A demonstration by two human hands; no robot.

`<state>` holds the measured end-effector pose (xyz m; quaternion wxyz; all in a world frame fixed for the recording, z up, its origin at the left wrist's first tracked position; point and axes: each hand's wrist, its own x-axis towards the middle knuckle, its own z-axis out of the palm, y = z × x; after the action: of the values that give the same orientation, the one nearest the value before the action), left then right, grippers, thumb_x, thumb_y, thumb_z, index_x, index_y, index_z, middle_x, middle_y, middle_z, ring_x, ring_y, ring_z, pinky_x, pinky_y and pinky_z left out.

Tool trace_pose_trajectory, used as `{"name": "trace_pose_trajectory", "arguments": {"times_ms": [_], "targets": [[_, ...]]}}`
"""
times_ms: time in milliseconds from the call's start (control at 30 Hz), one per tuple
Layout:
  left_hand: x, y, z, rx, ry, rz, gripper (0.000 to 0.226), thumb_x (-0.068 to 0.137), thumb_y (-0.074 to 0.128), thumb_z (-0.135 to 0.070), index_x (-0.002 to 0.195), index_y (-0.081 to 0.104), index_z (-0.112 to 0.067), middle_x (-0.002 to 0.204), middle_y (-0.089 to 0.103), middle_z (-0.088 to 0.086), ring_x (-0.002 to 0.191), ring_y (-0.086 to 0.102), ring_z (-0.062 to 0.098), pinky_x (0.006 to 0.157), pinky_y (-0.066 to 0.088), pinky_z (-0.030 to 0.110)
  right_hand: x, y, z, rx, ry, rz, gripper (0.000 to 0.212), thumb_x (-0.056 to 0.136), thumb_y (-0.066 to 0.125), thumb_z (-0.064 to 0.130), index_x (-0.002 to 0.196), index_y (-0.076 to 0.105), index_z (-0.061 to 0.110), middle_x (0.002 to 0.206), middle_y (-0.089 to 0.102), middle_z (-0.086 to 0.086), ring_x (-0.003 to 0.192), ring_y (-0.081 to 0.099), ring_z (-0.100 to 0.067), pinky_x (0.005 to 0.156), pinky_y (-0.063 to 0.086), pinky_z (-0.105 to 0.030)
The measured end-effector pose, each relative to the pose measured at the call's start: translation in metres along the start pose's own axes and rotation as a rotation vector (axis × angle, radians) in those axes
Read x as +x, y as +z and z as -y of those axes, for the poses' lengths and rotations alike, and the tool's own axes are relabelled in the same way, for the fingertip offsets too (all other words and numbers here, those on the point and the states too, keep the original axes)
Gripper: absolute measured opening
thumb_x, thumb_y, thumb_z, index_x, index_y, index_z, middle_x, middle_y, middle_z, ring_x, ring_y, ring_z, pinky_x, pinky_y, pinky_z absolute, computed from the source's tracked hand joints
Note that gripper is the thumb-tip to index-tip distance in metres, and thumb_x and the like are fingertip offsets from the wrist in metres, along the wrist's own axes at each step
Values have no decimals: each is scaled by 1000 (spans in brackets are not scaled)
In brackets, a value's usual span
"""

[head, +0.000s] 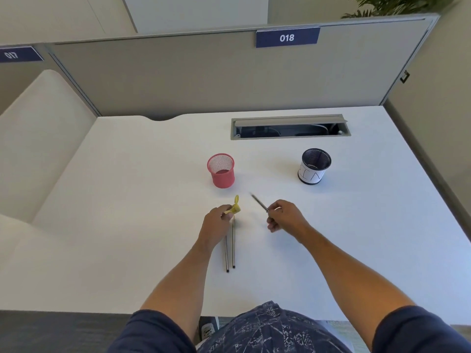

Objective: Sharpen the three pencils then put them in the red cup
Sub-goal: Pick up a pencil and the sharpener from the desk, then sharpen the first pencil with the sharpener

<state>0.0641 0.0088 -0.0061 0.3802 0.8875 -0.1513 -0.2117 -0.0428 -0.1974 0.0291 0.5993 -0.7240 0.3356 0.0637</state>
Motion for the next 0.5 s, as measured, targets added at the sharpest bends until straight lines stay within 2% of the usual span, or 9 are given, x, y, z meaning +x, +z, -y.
{"name": "trace_pose_trajectory", "arguments": {"times_ms": [100,167,233,367,500], "targets": [[3,-3,-12,-137,-43,58,23,102,55,-19,118,71,-19,94,68,-2,87,56,19,79,38,29,2,-11,-3,-35,-93,15,14,89,56,6,97,66,13,71,67,-6,59,54,-19,58,44,-29],[0,-7,-20,-315,-82,93,12,97,62,-22,100,73,-24,80,60,-1,75,49,19,74,37,30,2,-17,-7,-34,-149,28,6,94,64,20,96,70,19,69,66,-2,64,51,-16,62,41,-27],[0,-10,-23,-435,-118,90,12,93,63,-21,92,73,-27,81,56,5,69,45,19,65,38,28,0,-20,-10,-98,-216,18,10,93,69,34,94,74,26,68,68,1,67,52,-11,65,40,-27],[-1,-15,-26,-450,-150,96,21,102,53,-7,109,71,-14,79,56,4,65,48,16,47,37,10,-4,-25,-10,-173,-261,61,7,91,74,30,91,80,26,72,73,0,65,52,0,66,35,-24],[-2,-15,-24,-430,-175,148,21,103,52,-11,110,71,-17,82,55,8,65,50,14,53,35,19,-6,-26,-11,-163,-272,76,8,89,77,27,95,82,24,73,74,1,62,51,4,65,33,-21]]}}
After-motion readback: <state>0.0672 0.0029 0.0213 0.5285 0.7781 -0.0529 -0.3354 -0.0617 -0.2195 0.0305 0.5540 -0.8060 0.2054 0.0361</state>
